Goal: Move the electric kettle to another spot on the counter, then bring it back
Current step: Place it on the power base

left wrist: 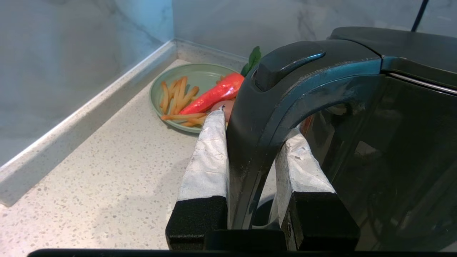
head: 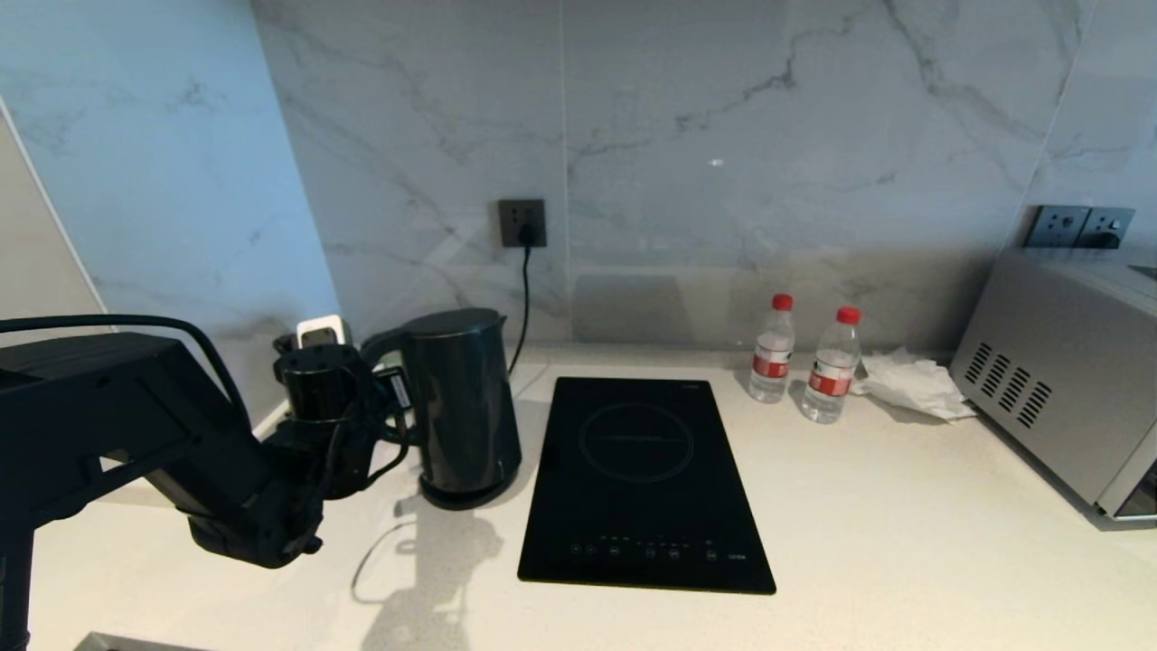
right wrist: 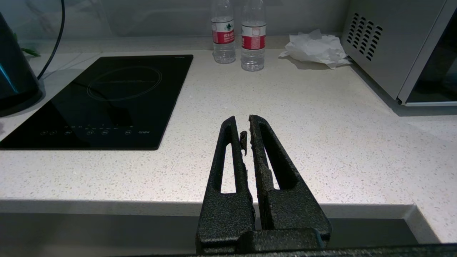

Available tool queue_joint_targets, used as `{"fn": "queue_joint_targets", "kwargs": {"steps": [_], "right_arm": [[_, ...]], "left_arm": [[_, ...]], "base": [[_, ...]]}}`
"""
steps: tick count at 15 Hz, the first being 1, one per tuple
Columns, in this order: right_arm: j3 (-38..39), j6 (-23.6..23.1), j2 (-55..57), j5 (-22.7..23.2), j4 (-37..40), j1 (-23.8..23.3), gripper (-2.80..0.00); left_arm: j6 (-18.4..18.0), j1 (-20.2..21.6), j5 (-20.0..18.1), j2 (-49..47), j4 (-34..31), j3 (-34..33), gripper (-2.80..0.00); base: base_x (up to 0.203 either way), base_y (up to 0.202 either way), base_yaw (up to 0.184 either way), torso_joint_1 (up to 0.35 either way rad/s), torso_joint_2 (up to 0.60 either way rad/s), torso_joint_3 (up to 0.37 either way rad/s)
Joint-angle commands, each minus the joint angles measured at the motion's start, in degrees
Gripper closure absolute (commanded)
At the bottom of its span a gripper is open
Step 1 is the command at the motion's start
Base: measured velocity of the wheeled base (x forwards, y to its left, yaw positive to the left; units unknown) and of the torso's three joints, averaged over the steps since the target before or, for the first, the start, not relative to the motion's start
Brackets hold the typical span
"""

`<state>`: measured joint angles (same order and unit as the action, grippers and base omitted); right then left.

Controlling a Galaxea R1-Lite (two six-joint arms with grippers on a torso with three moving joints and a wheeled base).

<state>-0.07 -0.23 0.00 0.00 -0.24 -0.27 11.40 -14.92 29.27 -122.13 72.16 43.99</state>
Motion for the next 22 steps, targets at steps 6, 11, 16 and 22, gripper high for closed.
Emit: {"fn": "queue_joint_targets", "kwargs": {"steps": [6, 11, 16, 22], "right_arm": [[-0.01, -0.04, 0.00, 0.00, -0.02, 0.00, 0.00], [-0.01, -0.04, 0.00, 0.00, -0.02, 0.00, 0.00], [0.03, -0.04, 0.00, 0.00, -0.02, 0.00, 0.00], [-0.01, -0.04, 0.00, 0.00, -0.02, 0.00, 0.00]], "left_arm": [[-1.03, -0.38, 0.42, -1.82, 3.95, -0.84, 0.00], [-1.71, -0.29, 0.75, -2.52, 4.85, -2.08, 0.00], [-3.79, -0.97, 3.09, -1.93, 7.48, -5.03, 0.00], [-7.37, -1.68, 4.30, -2.41, 11.53, -5.57, 0.00]], "base": [[0.000, 0.000, 0.000, 0.000, 0.00, 0.000], [0.000, 0.000, 0.000, 0.000, 0.00, 0.000], [0.000, 0.000, 0.000, 0.000, 0.00, 0.000], [0.000, 0.000, 0.000, 0.000, 0.00, 0.000]]}}
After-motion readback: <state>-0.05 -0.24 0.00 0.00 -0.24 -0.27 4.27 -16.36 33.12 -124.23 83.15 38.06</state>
